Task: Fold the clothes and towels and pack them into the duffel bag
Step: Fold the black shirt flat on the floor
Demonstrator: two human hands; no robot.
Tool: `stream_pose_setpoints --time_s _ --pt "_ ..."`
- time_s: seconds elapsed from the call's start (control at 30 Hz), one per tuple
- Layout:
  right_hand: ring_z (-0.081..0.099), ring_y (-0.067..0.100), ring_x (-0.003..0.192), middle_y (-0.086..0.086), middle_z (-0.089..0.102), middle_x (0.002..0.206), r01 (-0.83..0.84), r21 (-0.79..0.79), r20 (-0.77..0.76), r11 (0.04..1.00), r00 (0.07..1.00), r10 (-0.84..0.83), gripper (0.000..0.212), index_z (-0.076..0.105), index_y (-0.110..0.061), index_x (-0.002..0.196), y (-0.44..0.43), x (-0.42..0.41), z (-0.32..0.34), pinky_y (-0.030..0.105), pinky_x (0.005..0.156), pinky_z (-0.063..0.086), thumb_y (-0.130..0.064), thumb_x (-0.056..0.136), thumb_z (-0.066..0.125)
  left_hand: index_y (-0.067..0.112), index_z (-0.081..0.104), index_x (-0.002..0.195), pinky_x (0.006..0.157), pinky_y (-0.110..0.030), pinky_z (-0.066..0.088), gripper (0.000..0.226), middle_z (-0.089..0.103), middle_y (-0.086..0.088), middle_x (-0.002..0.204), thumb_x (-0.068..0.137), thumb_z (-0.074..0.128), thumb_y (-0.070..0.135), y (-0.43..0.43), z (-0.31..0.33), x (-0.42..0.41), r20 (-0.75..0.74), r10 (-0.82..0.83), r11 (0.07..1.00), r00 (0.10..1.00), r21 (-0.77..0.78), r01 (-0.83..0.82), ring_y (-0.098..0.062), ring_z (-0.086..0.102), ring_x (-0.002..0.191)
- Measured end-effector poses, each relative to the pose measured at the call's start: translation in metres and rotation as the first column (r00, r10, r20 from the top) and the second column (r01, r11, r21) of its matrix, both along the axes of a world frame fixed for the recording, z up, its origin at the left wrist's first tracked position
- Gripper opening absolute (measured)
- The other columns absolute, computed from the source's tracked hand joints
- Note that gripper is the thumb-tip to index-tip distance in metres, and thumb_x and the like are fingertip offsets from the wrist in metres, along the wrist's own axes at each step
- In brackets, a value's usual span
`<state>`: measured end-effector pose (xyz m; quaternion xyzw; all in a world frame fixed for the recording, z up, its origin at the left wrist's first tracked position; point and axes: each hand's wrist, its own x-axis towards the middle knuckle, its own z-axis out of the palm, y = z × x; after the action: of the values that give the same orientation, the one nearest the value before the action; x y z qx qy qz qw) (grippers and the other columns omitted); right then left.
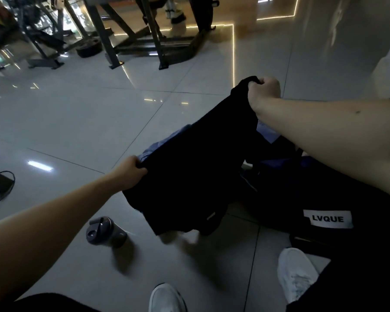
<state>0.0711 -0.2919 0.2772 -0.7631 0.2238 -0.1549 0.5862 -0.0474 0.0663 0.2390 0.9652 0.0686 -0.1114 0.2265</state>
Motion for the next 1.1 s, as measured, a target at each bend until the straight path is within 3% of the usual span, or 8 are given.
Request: stream_pose_setpoints --time_s 0.13,0.23,0.33,0.47,0.63,0.9,0.97,1.1 --pt "0.064 0.022 0.093 0.006 0.068 0.103 -0.156 -0.022 -0.082 0.988 0.985 0.153 0.025 0.067 -0.013 0.111 0.008 -0.009 -0.003 0.030 0.078 0.053 -0.020 0.090 0.056 0.011 0.061 0.088 0.066 -0.032 0.044 0.018 0.063 -0.007 0.079 0.094 0.065 0.027 0.008 0.021 0.012 0.154 0.102 0.989 0.983 -0.121 -0.083 -0.024 0.059 0.075" --pt "0.068 0.024 0.091 0.008 0.072 0.097 -0.286 -0.050 -0.096 0.957 0.955 0.280 0.021 0.071 -0.013 0.098 0.023 -0.012 -0.001 0.038 0.082 0.058 -0.018 0.079 0.063 0.006 0.065 0.094 0.071 -0.031 0.042 0.021 0.064 -0.009 0.085 0.095 0.063 0.027 0.000 0.041 0.018 0.326 0.095 0.991 0.941 -0.116 -0.060 -0.025 0.060 0.079" --pt "0.066 0.026 0.079 0.009 0.067 0.082 -0.357 -0.004 -0.058 0.934 0.932 0.357 0.021 0.068 -0.012 0.083 0.037 -0.014 0.005 0.040 0.067 0.055 -0.020 0.064 0.064 0.005 0.065 0.096 0.069 -0.029 0.039 0.024 0.063 -0.007 0.086 0.095 0.062 0.029 -0.011 0.059 0.023 0.465 0.143 0.984 0.873 -0.165 -0.073 -0.022 0.058 0.080" --pt "0.063 0.024 0.079 0.010 0.066 0.088 -0.540 -0.190 -0.120 0.820 0.842 0.527 0.022 0.069 -0.003 0.100 0.064 -0.035 0.012 0.036 0.070 0.056 -0.009 0.079 0.065 0.008 0.063 0.092 0.062 -0.023 0.042 0.023 0.060 0.000 0.079 0.094 0.063 0.032 -0.031 0.077 0.025 0.517 0.143 0.970 0.844 -0.241 -0.016 -0.015 0.056 0.073" --pt "0.064 0.031 0.099 0.017 0.067 0.111 -0.722 -0.374 -0.245 0.582 0.682 0.689 0.035 0.061 -0.003 0.118 0.095 -0.046 0.010 0.046 0.091 0.055 -0.007 0.084 0.065 0.010 0.065 0.093 0.070 -0.028 0.046 0.021 0.063 -0.002 0.087 0.090 0.069 0.031 -0.055 0.083 0.019 0.533 -0.056 0.984 0.844 -0.114 0.137 -0.016 0.059 0.078" --pt "0.063 0.021 0.111 0.007 0.059 0.123 -0.905 -0.180 -0.185 0.385 0.416 0.890 0.075 0.040 -0.017 0.148 0.119 -0.068 0.010 0.032 0.092 0.058 -0.015 0.084 0.079 0.015 0.064 0.094 0.071 -0.035 0.051 0.022 0.066 -0.002 0.087 0.085 0.073 0.033 -0.060 0.068 0.011 0.461 -0.099 0.984 0.882 -0.084 0.154 -0.019 0.064 0.079" --pt "0.062 0.015 0.109 0.001 0.061 0.120 -0.898 -0.241 -0.170 0.367 0.411 0.895 0.065 0.050 -0.018 0.141 0.122 -0.072 0.008 0.027 0.088 0.057 -0.023 0.083 0.081 0.015 0.063 0.096 0.070 -0.033 0.052 0.026 0.067 -0.002 0.087 0.083 0.075 0.034 -0.061 0.067 0.011 0.455 -0.042 0.979 0.889 -0.160 0.129 -0.018 0.065 0.078" --pt "0.067 0.023 0.076 0.015 0.066 0.085 -0.879 -0.126 -0.162 0.461 0.476 0.864 0.015 0.068 -0.006 0.100 0.127 -0.071 0.001 0.036 0.068 0.057 -0.016 0.090 0.073 0.015 0.060 0.098 0.065 -0.029 0.050 0.031 0.068 -0.002 0.084 0.081 0.079 0.034 -0.064 0.061 0.009 0.449 0.009 0.948 0.894 -0.288 0.135 -0.016 0.064 0.074"
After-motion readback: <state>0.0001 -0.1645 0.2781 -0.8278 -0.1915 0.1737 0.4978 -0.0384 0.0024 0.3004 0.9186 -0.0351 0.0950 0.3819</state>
